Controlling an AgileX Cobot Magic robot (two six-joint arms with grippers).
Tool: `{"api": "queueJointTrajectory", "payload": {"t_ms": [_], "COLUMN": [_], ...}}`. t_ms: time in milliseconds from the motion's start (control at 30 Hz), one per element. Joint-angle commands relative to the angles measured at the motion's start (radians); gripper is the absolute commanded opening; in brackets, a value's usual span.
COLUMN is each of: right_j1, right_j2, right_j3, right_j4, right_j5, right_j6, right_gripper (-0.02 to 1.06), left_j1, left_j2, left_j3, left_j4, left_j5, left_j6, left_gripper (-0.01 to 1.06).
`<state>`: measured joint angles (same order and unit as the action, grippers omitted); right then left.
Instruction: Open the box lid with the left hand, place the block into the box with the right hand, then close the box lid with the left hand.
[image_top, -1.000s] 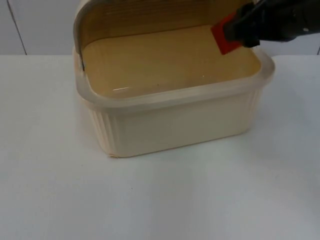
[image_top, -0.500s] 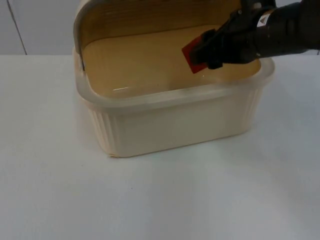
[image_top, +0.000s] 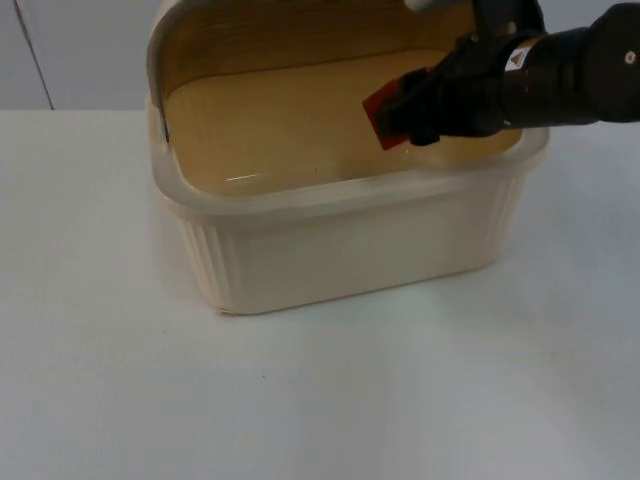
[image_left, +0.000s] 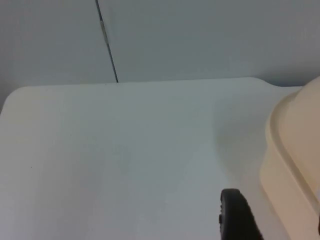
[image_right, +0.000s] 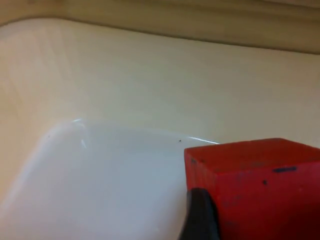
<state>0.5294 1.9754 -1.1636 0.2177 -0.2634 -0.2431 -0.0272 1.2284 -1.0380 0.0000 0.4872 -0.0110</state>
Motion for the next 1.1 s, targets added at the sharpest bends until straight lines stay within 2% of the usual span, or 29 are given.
{"api": "queueJointTrajectory", "payload": {"t_ms": [0, 67, 167, 200, 233, 267, 333, 367, 500, 533, 633, 667, 800, 833, 867, 967, 1067], "right_j1": [0.002, 0.002, 0.002, 0.002, 0.002, 0.002, 0.002, 0.002, 0.002, 0.002, 0.002, 0.002, 0.002, 0.002, 0.002, 0.002, 0.002], "right_j2": [-0.003, -0.003, -0.005, -0.005, -0.008, -0.016, -0.049, -0.049, -0.135, -0.135, -0.217, -0.217, -0.334, -0.375, -0.375, -0.452, -0.503], "right_j3": [-0.007, -0.007, -0.009, -0.009, -0.009, -0.009, -0.009, -0.009, -0.009, -0.009, -0.009, -0.009, -0.009, -0.009, -0.009, -0.009, -0.009], "right_j4": [0.025, 0.030, 0.030, 0.030, 0.028, 0.023, 0.023, 0.023, 0.021, 0.021, 0.016, 0.016, 0.011, -0.008, -0.008, -0.015, -0.015], "right_j5": [-0.031, -0.031, -0.013, -0.013, -0.001, 0.017, 0.078, 0.078, 0.263, 0.263, 0.404, 0.404, 0.611, 0.691, 0.691, 0.813, 0.854], "right_j6": [-0.007, -0.007, -0.007, -0.007, -0.007, -0.010, -0.010, -0.010, -0.012, -0.012, -0.017, -0.017, -0.017, -0.015, -0.015, -0.012, 0.003], "right_gripper": [0.19, 0.39, 0.84, 0.84, 1.00, 1.05, 1.05, 1.05, 1.05, 1.05, 1.05, 1.05, 1.05, 1.05, 1.05, 1.05, 1.05], "left_j1": [0.005, 0.005, 0.005, 0.005, 0.005, 0.005, 0.005, 0.005, 0.005, 0.005, 0.005, 0.005, 0.005, 0.005, 0.005, 0.005, 0.005], "left_j2": [-0.001, -0.001, -0.001, -0.001, -0.001, -0.001, -0.001, -0.001, -0.001, -0.001, -0.001, -0.001, -0.001, -0.001, -0.001, -0.001, -0.001], "left_j3": [0.006, 0.006, 0.006, 0.006, 0.006, 0.006, 0.006, 0.006, 0.006, 0.006, 0.006, 0.006, 0.006, 0.006, 0.006, 0.006, 0.006], "left_j4": [0.010, 0.010, 0.010, 0.010, 0.010, 0.010, 0.010, 0.010, 0.018, 0.018, 0.030, 0.030, 0.032, 0.032, 0.032, 0.032, 0.032], "left_j5": [0.002, 0.002, 0.004, 0.004, 0.004, 0.006, 0.006, 0.006, 0.006, 0.006, 0.006, 0.006, 0.006, 0.006, 0.006, 0.008, 0.008], "left_j6": [-0.005, -0.005, -0.005, -0.005, -0.005, -0.005, -0.005, -0.005, -0.005, -0.005, -0.005, -0.005, -0.005, -0.005, -0.005, -0.005, -0.005], "left_gripper": [0.41, 0.41, 0.41, 0.41, 0.41, 0.41, 0.41, 0.41, 0.41, 0.41, 0.41, 0.41, 0.41, 0.41, 0.41, 0.41, 0.41]}}
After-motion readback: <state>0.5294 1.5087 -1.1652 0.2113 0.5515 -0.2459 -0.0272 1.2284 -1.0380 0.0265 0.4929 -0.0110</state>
